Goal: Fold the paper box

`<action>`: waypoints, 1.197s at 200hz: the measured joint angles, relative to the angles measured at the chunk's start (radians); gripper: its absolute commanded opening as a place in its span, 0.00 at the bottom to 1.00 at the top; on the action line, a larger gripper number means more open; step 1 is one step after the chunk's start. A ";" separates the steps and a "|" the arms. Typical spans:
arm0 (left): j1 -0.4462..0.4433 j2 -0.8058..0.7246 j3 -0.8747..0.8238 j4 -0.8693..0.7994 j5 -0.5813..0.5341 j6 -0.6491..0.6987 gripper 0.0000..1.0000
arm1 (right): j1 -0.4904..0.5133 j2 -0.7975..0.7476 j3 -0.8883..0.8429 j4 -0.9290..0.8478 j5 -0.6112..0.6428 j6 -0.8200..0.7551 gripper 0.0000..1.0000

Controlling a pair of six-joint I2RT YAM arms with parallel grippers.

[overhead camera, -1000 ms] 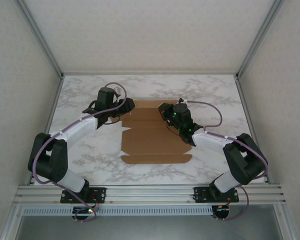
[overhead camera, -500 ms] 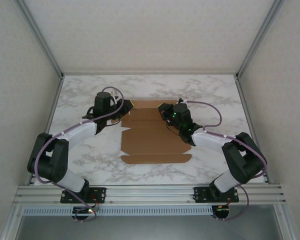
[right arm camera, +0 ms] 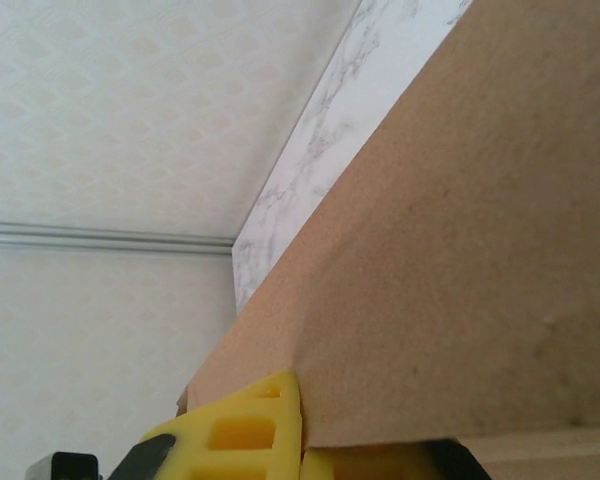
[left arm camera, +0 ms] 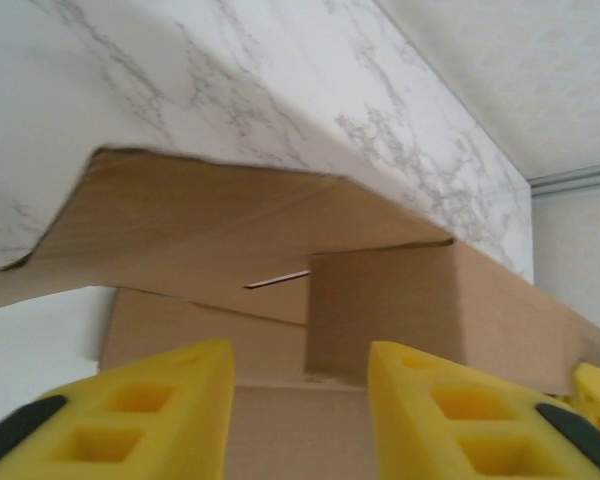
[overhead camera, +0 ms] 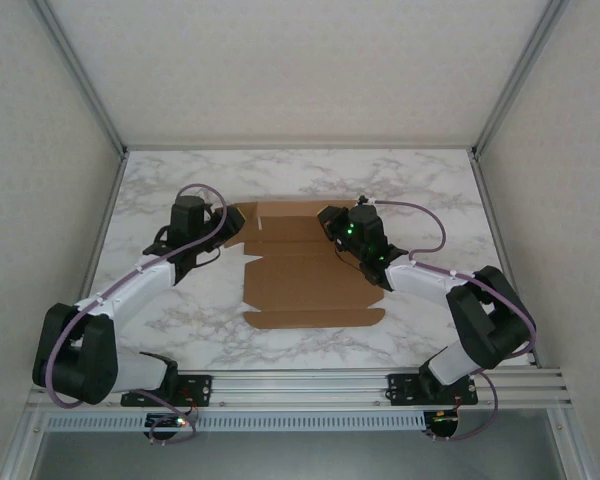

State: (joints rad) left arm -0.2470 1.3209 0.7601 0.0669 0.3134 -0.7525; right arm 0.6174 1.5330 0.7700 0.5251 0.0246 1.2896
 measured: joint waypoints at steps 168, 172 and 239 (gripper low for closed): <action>-0.072 0.406 0.031 0.153 -0.111 0.032 0.44 | -0.019 0.023 0.035 -0.032 -0.019 -0.042 0.06; -0.079 0.411 0.031 0.153 -0.108 0.039 0.44 | -0.019 0.024 0.036 -0.032 -0.020 -0.042 0.06; -0.131 0.423 0.028 0.140 -0.176 0.114 0.43 | -0.021 0.034 0.032 0.003 -0.023 -0.065 0.06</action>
State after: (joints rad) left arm -0.3782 1.7439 0.7883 0.2066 0.1371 -0.6380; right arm 0.5968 1.5665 0.8024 0.5285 0.0013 1.2243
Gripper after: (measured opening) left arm 0.431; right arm 0.062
